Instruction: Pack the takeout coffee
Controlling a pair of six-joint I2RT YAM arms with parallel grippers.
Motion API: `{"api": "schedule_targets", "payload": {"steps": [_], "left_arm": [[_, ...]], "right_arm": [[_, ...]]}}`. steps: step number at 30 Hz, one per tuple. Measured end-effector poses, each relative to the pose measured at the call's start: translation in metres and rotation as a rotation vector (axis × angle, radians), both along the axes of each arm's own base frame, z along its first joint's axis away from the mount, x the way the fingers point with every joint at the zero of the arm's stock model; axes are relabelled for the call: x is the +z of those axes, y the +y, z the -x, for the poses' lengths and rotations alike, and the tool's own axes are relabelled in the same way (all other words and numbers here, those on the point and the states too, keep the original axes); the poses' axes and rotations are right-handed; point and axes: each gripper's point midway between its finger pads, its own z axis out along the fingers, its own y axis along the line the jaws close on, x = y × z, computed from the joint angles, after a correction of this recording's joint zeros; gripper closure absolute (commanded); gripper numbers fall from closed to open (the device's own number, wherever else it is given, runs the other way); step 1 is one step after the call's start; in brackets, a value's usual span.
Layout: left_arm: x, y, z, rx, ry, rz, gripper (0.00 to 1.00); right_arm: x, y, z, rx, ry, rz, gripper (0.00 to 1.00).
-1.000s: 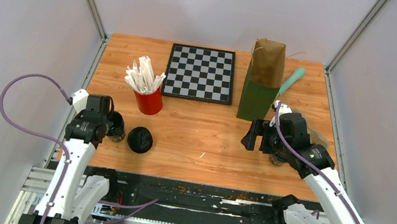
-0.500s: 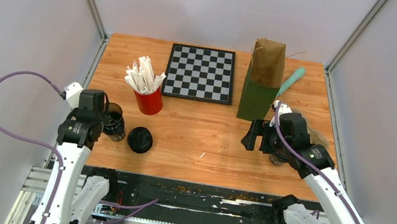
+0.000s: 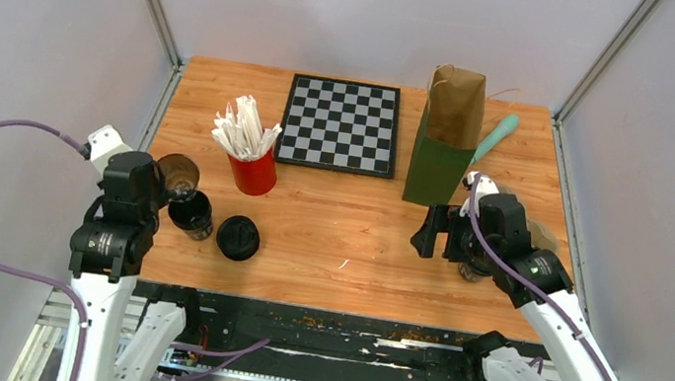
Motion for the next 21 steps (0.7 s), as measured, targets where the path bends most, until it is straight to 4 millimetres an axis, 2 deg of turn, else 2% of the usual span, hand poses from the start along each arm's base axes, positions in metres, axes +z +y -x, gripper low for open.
{"api": "schedule_targets", "payload": {"steps": [5,10,16,18,21], "left_arm": [[0.008,-0.017,0.0,-0.146,0.004,-0.029,1.0],[0.018,-0.057,-0.002,-0.394,-0.031,-0.005,1.0],[0.025,-0.107,-0.005,-0.65,-0.115,0.095,1.0],[0.016,-0.123,-0.006,-0.719,-0.14,0.149,1.0],[-0.015,-0.145,-0.005,-0.802,-0.101,0.249,1.0]], "right_arm": [[0.011,-0.001,0.003,-0.001,-0.038,-0.019,0.04],[0.022,-0.008,0.01,-0.02,-0.062,-0.022,0.04],[0.046,-0.017,0.018,-0.063,-0.107,-0.047,0.05],[0.059,-0.017,0.019,-0.076,-0.121,-0.071,0.05],[0.075,-0.016,0.019,-0.092,-0.146,-0.113,0.05]]}}
